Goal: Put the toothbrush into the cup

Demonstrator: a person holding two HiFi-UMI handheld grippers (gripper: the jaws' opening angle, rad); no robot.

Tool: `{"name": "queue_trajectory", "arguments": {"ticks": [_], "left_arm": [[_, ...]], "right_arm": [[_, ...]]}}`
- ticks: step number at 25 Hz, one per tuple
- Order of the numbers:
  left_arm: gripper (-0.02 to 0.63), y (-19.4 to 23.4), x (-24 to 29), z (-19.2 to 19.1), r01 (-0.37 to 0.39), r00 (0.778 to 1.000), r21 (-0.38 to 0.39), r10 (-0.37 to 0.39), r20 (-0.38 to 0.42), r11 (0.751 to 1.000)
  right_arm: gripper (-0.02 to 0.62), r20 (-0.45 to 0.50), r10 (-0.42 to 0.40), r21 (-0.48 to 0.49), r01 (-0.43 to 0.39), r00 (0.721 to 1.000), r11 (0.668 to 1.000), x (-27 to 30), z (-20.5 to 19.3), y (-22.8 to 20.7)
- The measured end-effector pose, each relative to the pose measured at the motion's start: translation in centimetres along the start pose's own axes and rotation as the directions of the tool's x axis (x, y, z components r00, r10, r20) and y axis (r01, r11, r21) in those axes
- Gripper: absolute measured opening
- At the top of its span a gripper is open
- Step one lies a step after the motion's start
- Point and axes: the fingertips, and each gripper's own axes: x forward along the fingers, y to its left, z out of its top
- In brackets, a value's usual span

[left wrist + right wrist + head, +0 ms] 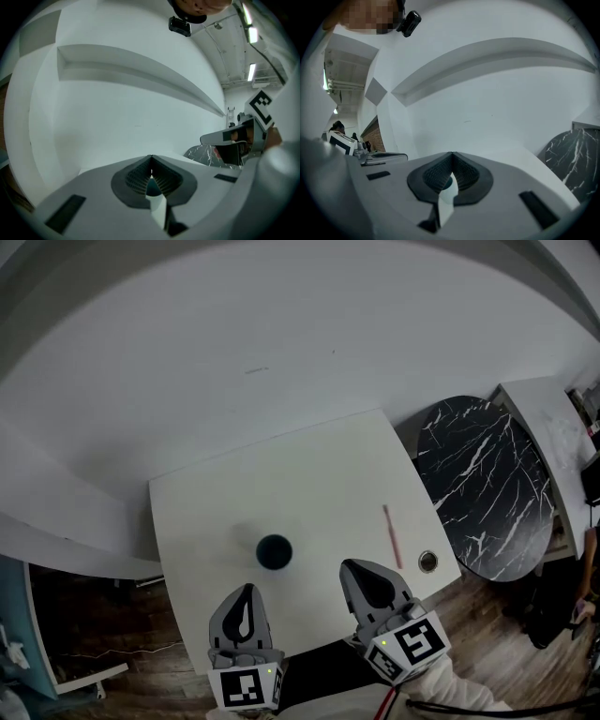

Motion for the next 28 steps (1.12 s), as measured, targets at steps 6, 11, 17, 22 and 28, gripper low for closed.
{"name": "queue_trajectory", "arguments": {"ticks": [6, 11, 17, 22, 28], "left_arm": [[0.009, 0.5, 1.2, -2.2, 0.014, 1.000, -0.022, -0.015, -0.024, 1.000], [0.009, -0.4, 1.6, -2.9, 0.041, 0.998, -0.031, -0.042, -0.040, 0.999], [0.009, -2.1, 2.5, -2.9, 0.079, 0.996, -0.033, -0.080, -0.039, 0.996], [0.009, -4.0, 3.6, -3.1, 0.125, 0.991, -0.036, -0.127, -0.051, 0.991], [0.009, -6.2, 5.3, -3.1, 0.171, 0.983, -0.026, -0.172, -0.063, 0.985]], "right_arm": [[0.003, -0.020, -0.038, 0.002, 0.038, 0.999, 0.999, 1.1, -1.7, -1.2], [0.003, -0.066, -0.080, -0.028, 0.078, 0.995, 0.997, 0.1, -2.6, -2.5], [0.005, -0.102, -0.127, -0.032, 0.125, 0.987, 0.992, -0.8, -3.5, -4.2], [0.008, -0.121, -0.177, -0.020, 0.176, 0.977, 0.984, -2.0, -4.1, -6.0], [0.054, -0.145, -0.217, 0.003, 0.219, 0.965, 0.976, -3.2, -4.6, -9.0]]}}
